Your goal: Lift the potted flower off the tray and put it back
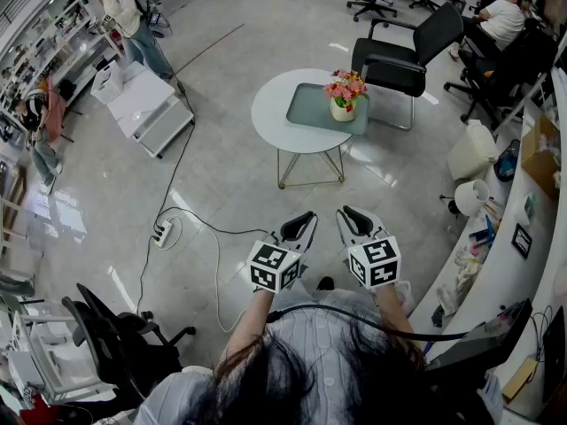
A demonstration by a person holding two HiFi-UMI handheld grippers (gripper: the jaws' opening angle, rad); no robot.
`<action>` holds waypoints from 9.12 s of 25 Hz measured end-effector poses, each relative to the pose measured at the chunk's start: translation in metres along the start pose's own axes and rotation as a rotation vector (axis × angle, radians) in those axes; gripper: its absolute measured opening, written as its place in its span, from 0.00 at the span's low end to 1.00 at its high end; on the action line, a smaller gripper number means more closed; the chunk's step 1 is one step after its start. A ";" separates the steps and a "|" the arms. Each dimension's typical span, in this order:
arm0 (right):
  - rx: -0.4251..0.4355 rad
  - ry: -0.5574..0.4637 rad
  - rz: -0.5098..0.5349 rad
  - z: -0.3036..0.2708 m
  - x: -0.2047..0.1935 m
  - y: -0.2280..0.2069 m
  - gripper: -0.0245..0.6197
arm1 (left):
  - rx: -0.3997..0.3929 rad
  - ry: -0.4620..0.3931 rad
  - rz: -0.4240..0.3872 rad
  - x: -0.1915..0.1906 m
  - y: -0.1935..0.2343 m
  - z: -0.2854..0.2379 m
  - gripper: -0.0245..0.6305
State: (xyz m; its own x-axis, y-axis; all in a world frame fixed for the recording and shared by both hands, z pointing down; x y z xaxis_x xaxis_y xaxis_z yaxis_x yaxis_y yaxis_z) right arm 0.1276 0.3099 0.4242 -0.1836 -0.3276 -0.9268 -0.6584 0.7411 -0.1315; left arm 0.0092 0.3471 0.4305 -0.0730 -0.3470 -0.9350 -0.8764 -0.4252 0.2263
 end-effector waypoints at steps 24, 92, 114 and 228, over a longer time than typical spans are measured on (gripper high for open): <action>0.056 0.000 -0.039 -0.017 -0.015 -0.012 0.15 | -0.016 0.079 -0.032 -0.009 0.010 -0.012 0.07; -0.184 0.183 -0.166 -0.281 0.025 -0.260 0.16 | -0.318 0.355 -0.204 0.056 0.302 -0.320 0.07; 0.051 0.351 -0.081 -0.339 -0.031 -0.334 0.46 | -0.490 0.514 -0.312 0.012 0.341 -0.427 0.30; 0.470 0.273 0.245 -0.311 0.056 -0.160 0.59 | -0.579 0.447 -0.556 0.061 0.287 -0.246 0.62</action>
State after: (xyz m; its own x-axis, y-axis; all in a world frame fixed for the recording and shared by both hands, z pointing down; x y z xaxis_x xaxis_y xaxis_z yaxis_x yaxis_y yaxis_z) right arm -0.0048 -0.0093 0.5027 -0.5117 -0.2070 -0.8339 -0.1911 0.9737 -0.1245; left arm -0.1296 -0.0014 0.5056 0.5843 -0.2070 -0.7847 -0.3462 -0.9381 -0.0103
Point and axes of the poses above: the fingertips, and each gripper's own axes: z backward along the fingers, y to its left, x out of its top, the point moved 5 cm from there along z, backward along the fingers, and after that the axes turned 1 degree about -y, right-handed, at the moved point
